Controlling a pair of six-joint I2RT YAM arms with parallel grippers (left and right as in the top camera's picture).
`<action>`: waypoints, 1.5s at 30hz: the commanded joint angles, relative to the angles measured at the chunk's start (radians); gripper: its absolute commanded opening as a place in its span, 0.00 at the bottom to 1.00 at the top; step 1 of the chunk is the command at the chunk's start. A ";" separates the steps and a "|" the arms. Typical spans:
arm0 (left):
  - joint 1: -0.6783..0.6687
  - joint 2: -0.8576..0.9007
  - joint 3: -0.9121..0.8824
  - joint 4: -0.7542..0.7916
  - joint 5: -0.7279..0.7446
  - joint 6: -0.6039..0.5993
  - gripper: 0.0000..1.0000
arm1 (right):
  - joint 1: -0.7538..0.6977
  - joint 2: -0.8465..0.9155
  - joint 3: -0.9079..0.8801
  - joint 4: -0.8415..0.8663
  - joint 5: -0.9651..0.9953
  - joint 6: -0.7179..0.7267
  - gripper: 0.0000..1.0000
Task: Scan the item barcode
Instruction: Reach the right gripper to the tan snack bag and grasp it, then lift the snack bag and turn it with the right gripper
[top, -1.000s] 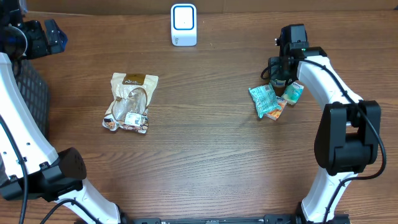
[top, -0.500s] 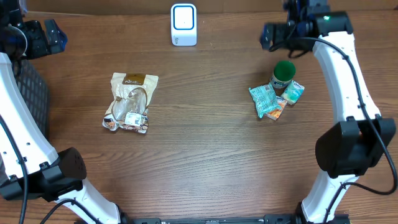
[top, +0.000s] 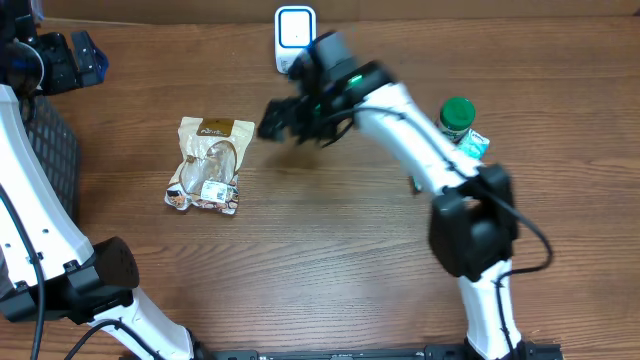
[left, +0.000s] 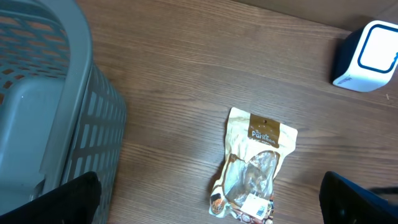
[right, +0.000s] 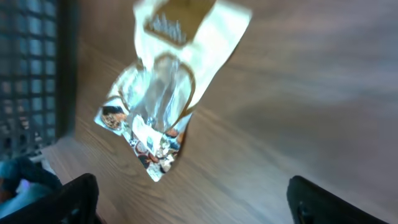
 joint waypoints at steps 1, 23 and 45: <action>-0.007 -0.015 0.019 0.000 0.001 0.011 1.00 | 0.071 0.046 -0.012 0.026 0.048 0.124 0.85; -0.007 -0.015 0.019 0.000 0.001 0.011 1.00 | 0.233 0.280 -0.039 0.230 0.091 0.277 0.04; -0.007 -0.015 0.019 0.000 0.001 0.011 1.00 | 0.023 0.062 0.113 -0.416 0.594 -0.253 0.55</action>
